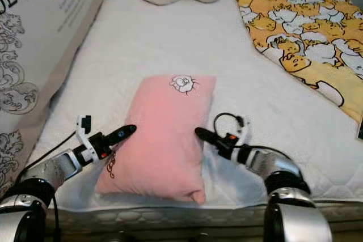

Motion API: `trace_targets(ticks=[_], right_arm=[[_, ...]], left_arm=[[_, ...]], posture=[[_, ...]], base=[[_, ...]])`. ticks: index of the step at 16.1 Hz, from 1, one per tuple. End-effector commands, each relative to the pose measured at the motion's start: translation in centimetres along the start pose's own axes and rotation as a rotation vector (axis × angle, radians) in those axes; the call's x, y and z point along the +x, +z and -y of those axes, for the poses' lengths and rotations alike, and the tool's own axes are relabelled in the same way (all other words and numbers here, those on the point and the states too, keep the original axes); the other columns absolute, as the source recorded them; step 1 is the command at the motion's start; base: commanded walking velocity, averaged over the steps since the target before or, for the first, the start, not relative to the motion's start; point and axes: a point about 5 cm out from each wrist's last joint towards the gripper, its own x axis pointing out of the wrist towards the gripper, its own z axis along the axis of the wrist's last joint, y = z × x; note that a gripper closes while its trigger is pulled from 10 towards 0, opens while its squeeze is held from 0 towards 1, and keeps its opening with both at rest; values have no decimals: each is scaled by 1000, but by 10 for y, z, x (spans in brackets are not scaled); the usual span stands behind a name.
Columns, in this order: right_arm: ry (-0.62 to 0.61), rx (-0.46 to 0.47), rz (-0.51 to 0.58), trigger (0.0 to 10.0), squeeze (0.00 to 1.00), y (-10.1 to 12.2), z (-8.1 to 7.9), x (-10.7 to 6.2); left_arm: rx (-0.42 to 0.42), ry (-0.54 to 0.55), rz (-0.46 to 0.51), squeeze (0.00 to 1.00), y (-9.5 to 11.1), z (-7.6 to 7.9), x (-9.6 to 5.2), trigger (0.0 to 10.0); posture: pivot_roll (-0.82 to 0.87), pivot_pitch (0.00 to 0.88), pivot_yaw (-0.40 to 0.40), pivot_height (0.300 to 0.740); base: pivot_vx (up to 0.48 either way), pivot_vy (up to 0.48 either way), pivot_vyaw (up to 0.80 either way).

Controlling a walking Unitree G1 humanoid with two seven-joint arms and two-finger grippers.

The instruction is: Clean up the room

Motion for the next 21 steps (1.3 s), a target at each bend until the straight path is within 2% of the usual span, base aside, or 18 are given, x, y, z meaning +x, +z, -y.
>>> trace_targets(ticks=[1,2,6,7,8,9,12,16,21], right_arm=[[-6,-16,-21,10000,1000,1,-2,5],[-38,-58,-70,10000,0,-8,-2,11],[-46,-64,-72,10000,0,-14,-4,20],[-35,-70,-81,2078,0,-14,-5,21],[-28,-71,-84,2078,0,-15,-6,22],[-27,-74,-88,0,0,-15,-5,22],[-26,-86,-104,0,0,-18,-4,21],[-26,-83,-92,0,0,-16,-4,21],[-34,-98,-85,0,0,-10,-6,23]], left_arm=[[-2,27,-41,314,-7,-1,4,10000],[-26,20,-43,0,-11,1,8,10000],[-37,-21,-67,0,-15,7,15,10000],[-41,-28,-66,0,-16,7,15,10000],[-41,-31,-66,0,-16,7,15,10000],[-46,-70,-114,0,-22,10,15,10000],[-31,-67,-123,0,-25,9,15,10000],[30,-16,-138,0,-22,6,15,10000],[39,-6,-152,0,-18,4,12,10000]], posture=[[-91,74,12,740],[-84,69,8,740],[-77,55,8,740],[-76,55,7,740],[-76,55,7,740],[-78,48,9,740],[-77,36,12,740],[-72,14,15,740],[-66,3,11,740]], base=[[0,0,0],[0,0,0],[0,0,0],[0,0,0],[0,0,0],[0,0,0],[0,0,0],[0,0,0],[0,0,0]])
